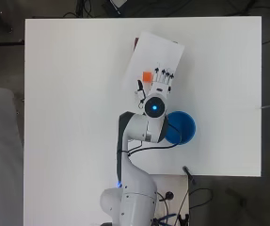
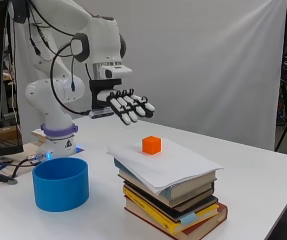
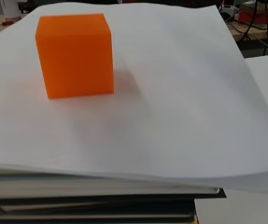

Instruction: Teleoperate dual arm-hand system to pick and place objects

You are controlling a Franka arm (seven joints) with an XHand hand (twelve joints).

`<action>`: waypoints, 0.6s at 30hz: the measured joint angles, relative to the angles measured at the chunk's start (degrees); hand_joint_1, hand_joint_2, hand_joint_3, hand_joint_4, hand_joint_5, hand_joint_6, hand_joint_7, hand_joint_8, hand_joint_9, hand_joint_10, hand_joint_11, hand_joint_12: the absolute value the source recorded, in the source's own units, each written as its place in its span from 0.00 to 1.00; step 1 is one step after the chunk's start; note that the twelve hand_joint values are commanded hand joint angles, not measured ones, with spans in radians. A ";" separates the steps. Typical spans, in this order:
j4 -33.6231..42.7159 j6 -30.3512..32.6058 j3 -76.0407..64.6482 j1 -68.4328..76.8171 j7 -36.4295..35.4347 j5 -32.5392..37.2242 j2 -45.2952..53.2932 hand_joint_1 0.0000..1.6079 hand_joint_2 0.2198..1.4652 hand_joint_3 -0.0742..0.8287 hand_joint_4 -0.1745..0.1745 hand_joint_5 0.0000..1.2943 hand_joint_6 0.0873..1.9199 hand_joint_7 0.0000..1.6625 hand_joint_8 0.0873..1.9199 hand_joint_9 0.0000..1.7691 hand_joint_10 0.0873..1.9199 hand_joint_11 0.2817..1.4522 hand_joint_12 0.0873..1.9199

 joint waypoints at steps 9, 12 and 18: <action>2.49 -2.64 0.37 0.49 -5.24 3.08 6.54 0.17 0.54 0.06 0.63 0.04 0.00 0.07 0.00 0.17 0.00 0.15 0.00; 2.42 -2.55 0.63 0.62 -6.12 3.69 7.23 0.19 0.54 0.07 0.63 0.03 0.00 0.07 0.00 0.16 0.00 0.15 0.00; 2.28 -2.25 0.88 0.66 -5.66 3.42 10.09 0.30 0.63 0.09 0.75 0.28 0.00 0.26 0.00 0.32 0.00 0.24 0.00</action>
